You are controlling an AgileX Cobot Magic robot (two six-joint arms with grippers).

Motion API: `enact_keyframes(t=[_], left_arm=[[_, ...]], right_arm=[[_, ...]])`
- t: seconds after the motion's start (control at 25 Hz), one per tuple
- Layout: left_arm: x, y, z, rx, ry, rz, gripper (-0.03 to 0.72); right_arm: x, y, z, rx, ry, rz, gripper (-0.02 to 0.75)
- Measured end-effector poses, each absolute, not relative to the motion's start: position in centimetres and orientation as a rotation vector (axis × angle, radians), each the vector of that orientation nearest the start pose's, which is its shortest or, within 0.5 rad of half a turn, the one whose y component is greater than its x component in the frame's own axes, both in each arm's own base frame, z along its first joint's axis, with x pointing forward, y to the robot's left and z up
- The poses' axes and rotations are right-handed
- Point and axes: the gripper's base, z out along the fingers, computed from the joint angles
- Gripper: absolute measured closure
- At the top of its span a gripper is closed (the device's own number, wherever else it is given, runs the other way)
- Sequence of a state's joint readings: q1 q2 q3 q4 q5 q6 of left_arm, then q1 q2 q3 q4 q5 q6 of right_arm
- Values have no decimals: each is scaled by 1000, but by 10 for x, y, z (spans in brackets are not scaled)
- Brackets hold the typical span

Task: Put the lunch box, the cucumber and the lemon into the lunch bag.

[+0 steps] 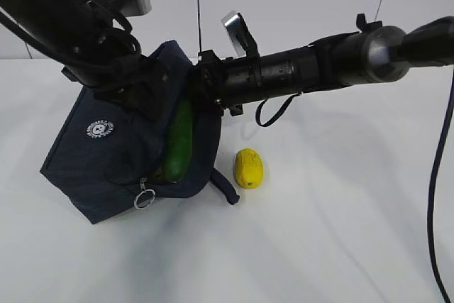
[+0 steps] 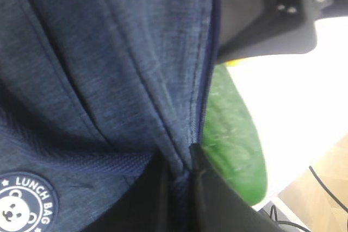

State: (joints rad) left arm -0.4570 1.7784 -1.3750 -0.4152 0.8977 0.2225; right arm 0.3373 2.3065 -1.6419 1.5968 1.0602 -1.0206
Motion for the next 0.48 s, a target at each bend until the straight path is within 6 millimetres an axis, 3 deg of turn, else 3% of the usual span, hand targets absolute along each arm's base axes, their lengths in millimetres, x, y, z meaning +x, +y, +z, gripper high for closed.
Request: enact_keyframes(t=[0.16,0.48], left_arm=[[324,-191,255,652,2699,-581,667],[323,-192,256,640,2695,-600,667]], right_arm=[[425,244,160,-341,2172,1601,446],[428,245,158,-271,2122,1623,420]])
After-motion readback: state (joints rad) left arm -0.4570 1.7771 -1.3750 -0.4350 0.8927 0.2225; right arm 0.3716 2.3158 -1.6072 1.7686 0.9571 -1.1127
